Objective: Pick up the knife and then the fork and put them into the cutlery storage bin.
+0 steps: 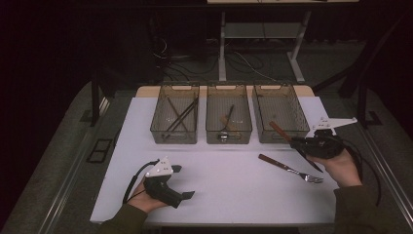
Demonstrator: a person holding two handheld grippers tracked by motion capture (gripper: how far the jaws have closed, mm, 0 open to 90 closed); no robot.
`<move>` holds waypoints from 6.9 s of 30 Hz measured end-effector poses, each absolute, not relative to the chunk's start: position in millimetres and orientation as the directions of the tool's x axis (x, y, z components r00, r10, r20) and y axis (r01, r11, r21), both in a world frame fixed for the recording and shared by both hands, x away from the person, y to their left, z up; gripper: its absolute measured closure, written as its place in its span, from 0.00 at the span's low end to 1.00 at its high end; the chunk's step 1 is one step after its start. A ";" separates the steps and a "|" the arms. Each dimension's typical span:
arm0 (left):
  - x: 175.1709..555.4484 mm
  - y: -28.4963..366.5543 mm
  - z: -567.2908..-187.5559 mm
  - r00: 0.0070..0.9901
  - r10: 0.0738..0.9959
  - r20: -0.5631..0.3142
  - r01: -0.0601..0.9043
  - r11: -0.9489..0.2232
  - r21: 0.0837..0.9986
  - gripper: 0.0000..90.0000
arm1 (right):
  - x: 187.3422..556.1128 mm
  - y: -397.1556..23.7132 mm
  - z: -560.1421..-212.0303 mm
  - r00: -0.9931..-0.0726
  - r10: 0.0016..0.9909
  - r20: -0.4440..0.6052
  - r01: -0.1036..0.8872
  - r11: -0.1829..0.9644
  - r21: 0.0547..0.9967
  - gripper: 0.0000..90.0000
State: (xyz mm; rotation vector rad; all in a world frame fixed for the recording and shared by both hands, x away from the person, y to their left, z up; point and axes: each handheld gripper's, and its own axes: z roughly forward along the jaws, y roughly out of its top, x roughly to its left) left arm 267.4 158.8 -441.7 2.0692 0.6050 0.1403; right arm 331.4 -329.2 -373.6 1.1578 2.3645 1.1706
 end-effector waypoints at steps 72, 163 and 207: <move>265.6 153.7 -442.5 0.886 0.439 -0.150 0.356 -0.434 0.828 0.00 | 405.4 -311.3 -358.7 -0.606 0.780 0.158 0.574 0.291 0.765 0.45; 265.2 153.1 -442.4 0.891 0.431 -0.143 0.350 -0.451 0.821 0.00 | 328.8 -316.5 -436.6 -0.774 0.627 0.086 0.557 0.611 0.562 0.85; 265.5 152.1 -443.5 0.895 0.420 -0.149 0.352 -0.462 0.814 0.00 | 330.9 -316.6 -440.1 -0.788 0.613 0.062 0.526 0.617 0.585 0.86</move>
